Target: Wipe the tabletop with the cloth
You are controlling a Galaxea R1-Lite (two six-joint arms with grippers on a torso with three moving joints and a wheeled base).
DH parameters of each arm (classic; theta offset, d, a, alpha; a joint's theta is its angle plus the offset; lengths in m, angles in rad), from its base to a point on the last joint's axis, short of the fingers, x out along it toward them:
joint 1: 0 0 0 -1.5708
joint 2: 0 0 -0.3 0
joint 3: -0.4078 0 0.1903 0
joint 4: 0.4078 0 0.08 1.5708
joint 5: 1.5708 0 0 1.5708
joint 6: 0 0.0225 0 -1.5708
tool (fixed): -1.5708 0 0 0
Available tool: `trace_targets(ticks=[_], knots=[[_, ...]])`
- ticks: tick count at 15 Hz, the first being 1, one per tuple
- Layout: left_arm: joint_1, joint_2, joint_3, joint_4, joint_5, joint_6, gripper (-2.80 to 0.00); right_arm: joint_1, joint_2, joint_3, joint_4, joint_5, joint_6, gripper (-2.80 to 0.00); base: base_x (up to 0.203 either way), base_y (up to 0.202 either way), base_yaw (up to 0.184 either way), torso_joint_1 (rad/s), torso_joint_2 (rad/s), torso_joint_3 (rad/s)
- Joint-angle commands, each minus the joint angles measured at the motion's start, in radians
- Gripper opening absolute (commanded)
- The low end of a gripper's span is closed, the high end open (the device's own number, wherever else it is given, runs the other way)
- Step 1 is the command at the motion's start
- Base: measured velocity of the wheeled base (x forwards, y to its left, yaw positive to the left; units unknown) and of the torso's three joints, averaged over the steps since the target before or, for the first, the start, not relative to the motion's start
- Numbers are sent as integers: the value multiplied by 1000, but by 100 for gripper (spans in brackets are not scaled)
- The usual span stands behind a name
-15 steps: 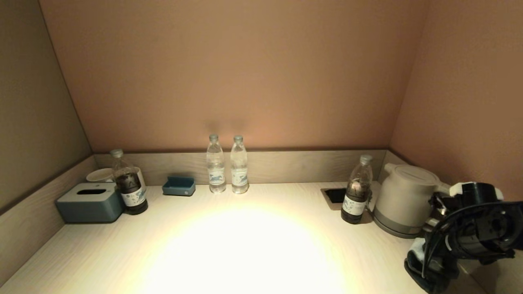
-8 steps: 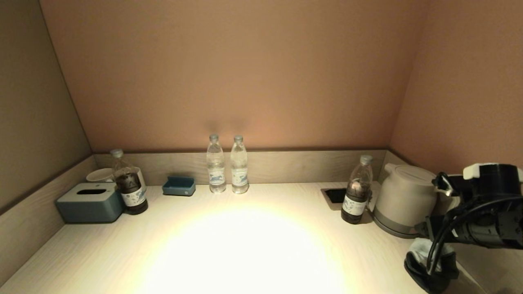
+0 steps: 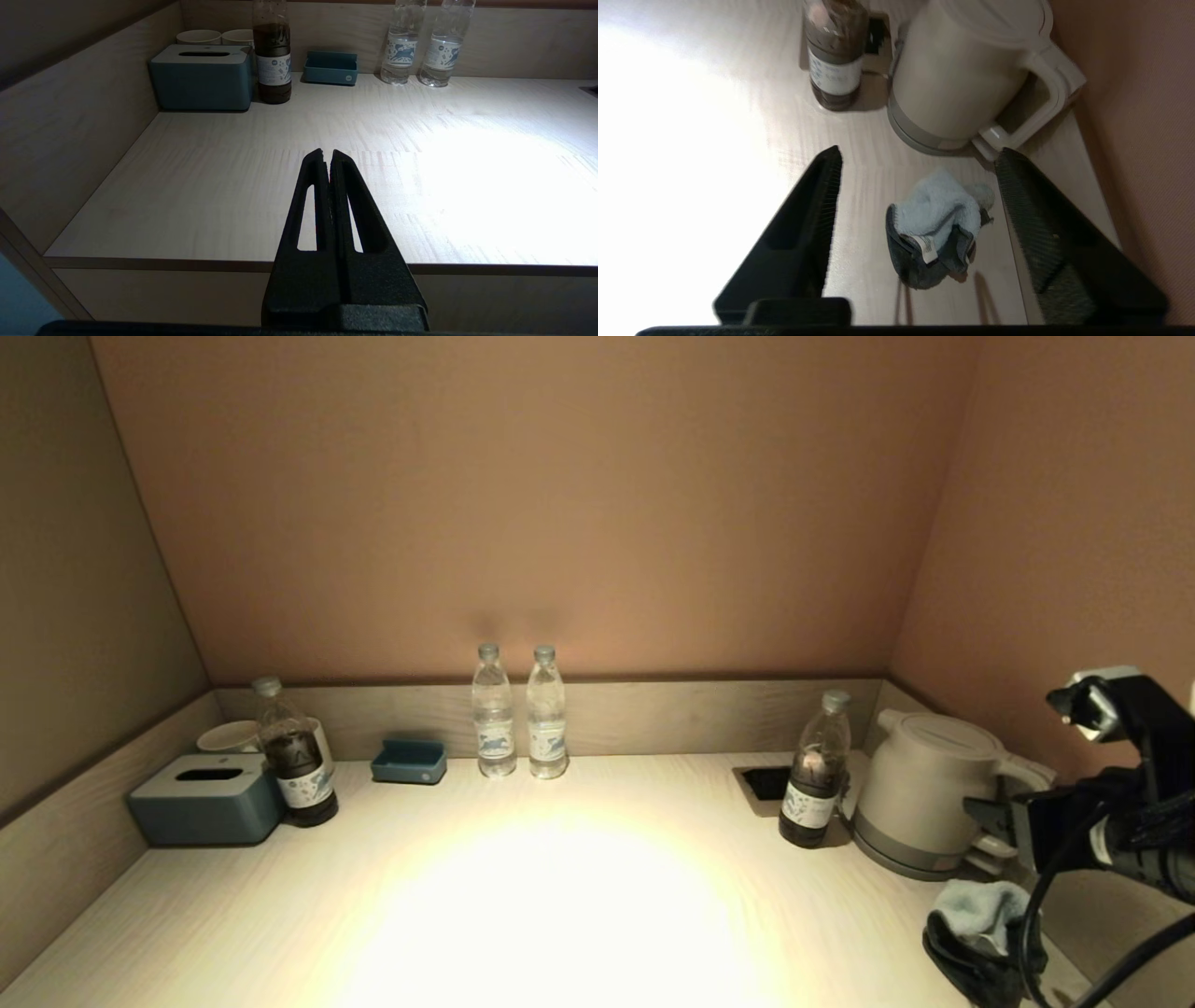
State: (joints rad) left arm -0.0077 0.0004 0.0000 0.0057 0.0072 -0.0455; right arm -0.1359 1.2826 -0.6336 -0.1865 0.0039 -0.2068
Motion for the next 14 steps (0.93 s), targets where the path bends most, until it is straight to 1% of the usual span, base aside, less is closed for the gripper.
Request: trace_targets(ticks=[1, 4, 10, 14], knots=[[0, 0, 0, 0, 0, 0, -280, 10, -114, 0, 1, 33, 0, -280, 0, 0, 0, 0, 0, 0], [0, 0, 0, 0, 0, 0, -280, 10, -204, 4, 1, 62, 5, -280, 0, 0, 0, 0, 0, 0], [0, 0, 0, 0, 0, 0, -280, 10, -368, 2, 1, 64, 16, -280, 0, 0, 0, 0, 0, 0], [0, 0, 0, 0, 0, 0, -280, 10, -478, 25, 2, 64, 84, -280, 0, 0, 0, 0, 0, 0]])
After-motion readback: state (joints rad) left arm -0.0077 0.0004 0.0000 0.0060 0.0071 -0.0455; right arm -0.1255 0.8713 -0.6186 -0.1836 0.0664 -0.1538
